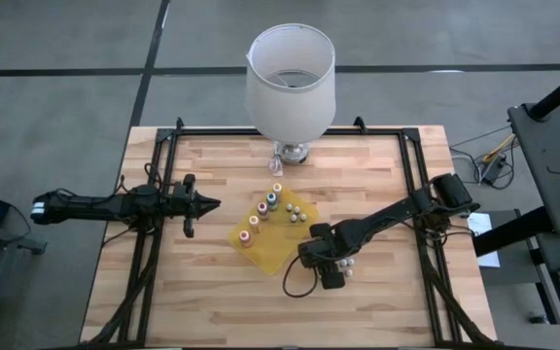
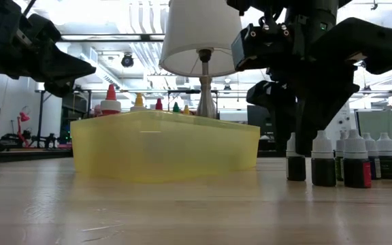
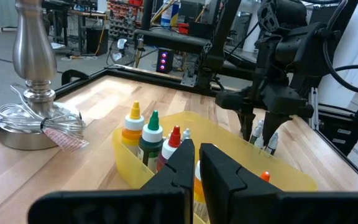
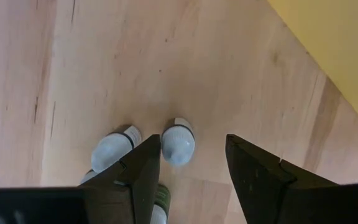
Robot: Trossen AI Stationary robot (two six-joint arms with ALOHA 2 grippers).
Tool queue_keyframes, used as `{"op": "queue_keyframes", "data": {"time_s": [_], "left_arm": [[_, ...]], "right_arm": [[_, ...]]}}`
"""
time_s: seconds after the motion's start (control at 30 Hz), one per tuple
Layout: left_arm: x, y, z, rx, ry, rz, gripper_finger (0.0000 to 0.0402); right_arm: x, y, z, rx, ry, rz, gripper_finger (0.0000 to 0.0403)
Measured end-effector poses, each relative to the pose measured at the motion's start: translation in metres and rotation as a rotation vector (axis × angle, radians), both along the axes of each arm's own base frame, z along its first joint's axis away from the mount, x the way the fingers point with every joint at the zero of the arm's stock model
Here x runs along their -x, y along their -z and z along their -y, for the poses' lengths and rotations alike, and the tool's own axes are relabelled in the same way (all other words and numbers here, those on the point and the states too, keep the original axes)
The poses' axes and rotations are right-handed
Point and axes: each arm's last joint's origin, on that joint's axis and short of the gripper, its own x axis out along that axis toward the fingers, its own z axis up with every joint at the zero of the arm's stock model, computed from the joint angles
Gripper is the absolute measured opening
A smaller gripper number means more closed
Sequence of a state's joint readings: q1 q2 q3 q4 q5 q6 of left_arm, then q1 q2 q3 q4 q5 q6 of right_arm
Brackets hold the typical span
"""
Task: Pick & Place food coloring
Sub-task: Put the small black food coloring bottle into the yellow bin
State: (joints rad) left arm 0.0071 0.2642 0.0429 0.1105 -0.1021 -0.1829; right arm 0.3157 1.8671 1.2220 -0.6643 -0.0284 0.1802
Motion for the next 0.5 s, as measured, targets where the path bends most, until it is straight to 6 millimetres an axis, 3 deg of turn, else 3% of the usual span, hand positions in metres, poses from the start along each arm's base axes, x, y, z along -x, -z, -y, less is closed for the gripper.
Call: {"op": "queue_keyframes", "data": {"time_s": [0.2,0.5], "left_arm": [[0.0,0.0,0.0,0.0,0.0,0.0,0.0],[0.0,0.0,0.0,0.0,0.0,0.0,0.0]], "right_arm": [[0.0006,0.0009,0.0002,0.0,0.0,-0.002,0.0165],[0.0007,0.0009,-0.0003,-0.02,-0.009,-0.009,0.0104]]}}
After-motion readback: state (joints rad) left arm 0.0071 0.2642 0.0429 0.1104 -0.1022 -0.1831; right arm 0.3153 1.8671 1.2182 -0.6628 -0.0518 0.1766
